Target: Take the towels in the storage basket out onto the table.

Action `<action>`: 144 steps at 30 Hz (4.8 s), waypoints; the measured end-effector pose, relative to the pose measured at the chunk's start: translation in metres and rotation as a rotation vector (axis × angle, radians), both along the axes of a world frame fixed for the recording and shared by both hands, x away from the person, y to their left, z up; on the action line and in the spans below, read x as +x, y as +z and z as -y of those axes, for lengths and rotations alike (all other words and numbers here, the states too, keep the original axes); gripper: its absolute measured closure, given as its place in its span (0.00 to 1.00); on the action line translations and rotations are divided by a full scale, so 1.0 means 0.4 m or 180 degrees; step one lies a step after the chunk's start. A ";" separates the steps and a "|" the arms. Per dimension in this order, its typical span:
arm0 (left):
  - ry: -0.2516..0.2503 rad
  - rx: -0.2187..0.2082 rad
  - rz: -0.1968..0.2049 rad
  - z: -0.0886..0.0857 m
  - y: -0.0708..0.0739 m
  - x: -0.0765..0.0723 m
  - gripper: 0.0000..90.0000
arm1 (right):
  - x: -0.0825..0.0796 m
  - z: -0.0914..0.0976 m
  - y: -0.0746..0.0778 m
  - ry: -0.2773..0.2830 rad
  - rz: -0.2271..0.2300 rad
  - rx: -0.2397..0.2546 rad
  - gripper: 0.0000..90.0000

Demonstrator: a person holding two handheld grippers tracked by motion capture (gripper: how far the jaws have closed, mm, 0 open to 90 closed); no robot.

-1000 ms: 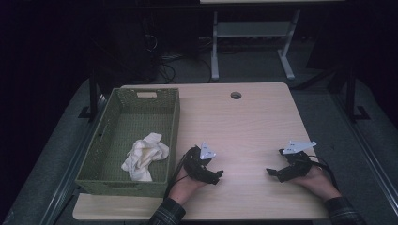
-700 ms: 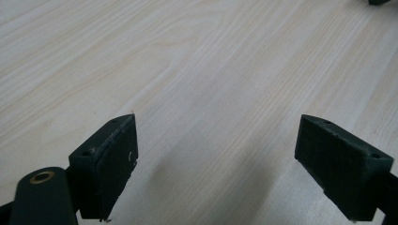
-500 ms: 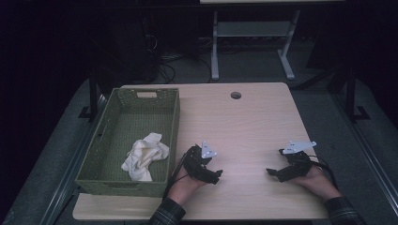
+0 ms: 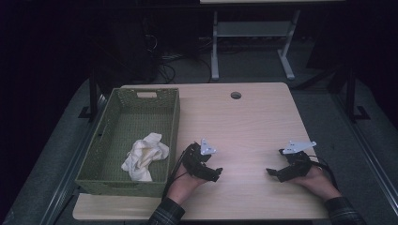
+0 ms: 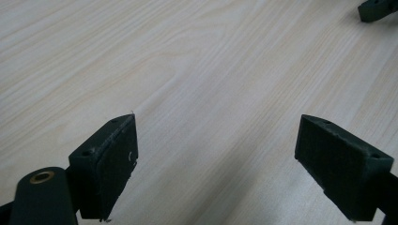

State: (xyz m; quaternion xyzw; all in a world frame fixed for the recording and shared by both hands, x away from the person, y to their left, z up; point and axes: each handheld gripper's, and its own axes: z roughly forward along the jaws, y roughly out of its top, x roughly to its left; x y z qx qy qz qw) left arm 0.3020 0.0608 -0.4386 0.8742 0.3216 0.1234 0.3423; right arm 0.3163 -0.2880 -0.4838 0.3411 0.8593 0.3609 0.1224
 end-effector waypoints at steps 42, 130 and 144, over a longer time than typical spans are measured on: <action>-0.0198 -0.0204 -0.0063 0.004 0.106 0.021 0.14 | 0.000 0.000 0.000 0.0000 0.0000 -0.0002 0.01; 0.0473 -0.0239 0.0129 -0.405 0.254 0.102 0.25 | 0.000 0.000 0.000 -0.0001 0.0000 0.0000 0.01; 0.0810 -0.0065 -0.0042 -0.503 0.189 0.116 0.24 | 0.000 0.000 0.000 0.0000 -0.0001 0.0000 0.01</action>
